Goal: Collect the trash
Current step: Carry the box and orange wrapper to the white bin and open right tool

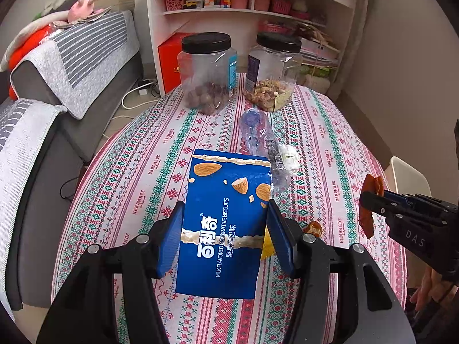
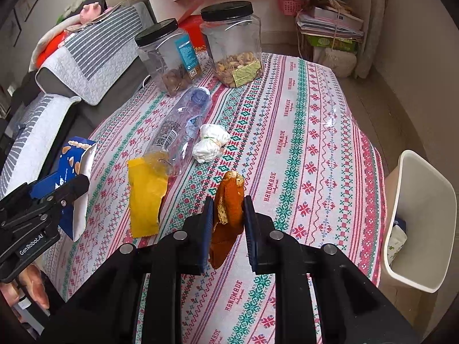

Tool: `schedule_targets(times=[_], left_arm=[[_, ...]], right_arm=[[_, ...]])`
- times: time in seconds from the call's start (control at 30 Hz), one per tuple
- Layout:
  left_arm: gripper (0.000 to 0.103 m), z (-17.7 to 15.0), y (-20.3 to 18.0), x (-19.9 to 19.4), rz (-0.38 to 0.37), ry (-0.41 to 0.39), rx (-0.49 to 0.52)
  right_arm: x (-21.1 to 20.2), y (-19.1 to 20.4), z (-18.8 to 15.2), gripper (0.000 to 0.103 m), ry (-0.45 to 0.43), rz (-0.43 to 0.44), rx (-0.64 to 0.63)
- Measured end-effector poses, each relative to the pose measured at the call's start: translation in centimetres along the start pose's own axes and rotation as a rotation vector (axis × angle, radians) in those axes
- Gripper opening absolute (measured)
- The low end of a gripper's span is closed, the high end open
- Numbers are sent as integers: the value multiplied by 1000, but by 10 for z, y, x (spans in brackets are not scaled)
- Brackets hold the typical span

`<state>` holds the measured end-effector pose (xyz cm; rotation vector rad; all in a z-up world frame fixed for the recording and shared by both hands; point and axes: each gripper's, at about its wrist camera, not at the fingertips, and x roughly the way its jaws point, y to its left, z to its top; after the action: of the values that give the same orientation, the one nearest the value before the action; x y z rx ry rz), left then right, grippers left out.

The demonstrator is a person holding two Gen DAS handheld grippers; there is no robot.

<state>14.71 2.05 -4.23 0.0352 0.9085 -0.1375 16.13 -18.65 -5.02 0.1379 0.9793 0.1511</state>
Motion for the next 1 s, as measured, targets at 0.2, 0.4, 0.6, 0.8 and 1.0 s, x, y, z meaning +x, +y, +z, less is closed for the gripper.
schedule_targets(times=[0.2,0.4,0.6,0.8,1.0], left_arm=[[56,1,-12,-1,-15,-14,-4],[56,1,-31,-1,-34,-25,-10],[56,2,-50,0,-57,-31,-8],[56,6,-73,-3,-77,-37,11],[56,10,-96,-4,-103,-41,30]], right_arm=[[-9,-13,-2,20,-23,-12,18],[-19,-29,-4,20,-39,-15,40],[-28,-45,-7,20,-55,-32,53],[-37,-66,-11,20,-64,-46,85],[-47,-89,-18,20,-74,-61,120]])
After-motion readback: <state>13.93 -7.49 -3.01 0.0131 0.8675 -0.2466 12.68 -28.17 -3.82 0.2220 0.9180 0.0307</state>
